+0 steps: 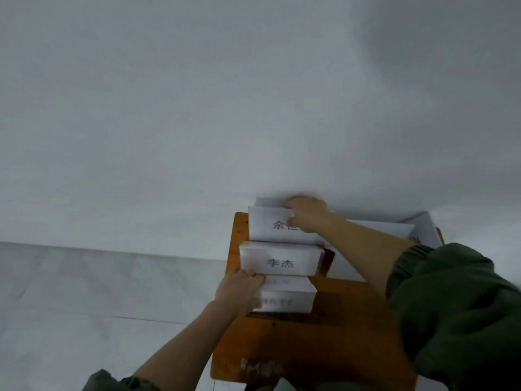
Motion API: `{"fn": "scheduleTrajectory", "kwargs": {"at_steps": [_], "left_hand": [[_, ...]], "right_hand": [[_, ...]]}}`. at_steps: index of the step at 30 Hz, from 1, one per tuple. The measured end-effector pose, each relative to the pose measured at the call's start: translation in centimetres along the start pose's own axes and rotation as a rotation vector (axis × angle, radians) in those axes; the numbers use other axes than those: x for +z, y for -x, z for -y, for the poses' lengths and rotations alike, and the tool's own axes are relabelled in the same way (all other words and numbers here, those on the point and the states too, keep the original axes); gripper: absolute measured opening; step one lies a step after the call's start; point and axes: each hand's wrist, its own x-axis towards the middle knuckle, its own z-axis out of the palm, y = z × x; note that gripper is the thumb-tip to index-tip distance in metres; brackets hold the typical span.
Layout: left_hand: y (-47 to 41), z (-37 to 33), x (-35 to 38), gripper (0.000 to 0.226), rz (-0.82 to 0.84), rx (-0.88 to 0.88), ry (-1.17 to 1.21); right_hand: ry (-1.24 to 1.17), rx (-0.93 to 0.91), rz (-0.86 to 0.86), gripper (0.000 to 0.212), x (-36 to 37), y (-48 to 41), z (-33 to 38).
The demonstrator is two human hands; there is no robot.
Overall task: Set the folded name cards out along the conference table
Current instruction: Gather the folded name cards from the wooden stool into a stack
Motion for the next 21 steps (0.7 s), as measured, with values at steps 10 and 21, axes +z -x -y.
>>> {"fn": "scheduleTrajectory", "kwargs": {"at_steps": [10,21], "left_hand": [[2.1,0.0,-3.0,0.049,0.104,-0.018,0.184],[1.3,1.7,-16.7,0.051,-0.189,-0.044,0.081]], "right_hand": [[-0.111,-0.034,0.011,0.069,-0.8,2.2,-2.2],[-0.223,0.139,-0.251,0.039,-2.0,9.9,-9.3]]}}
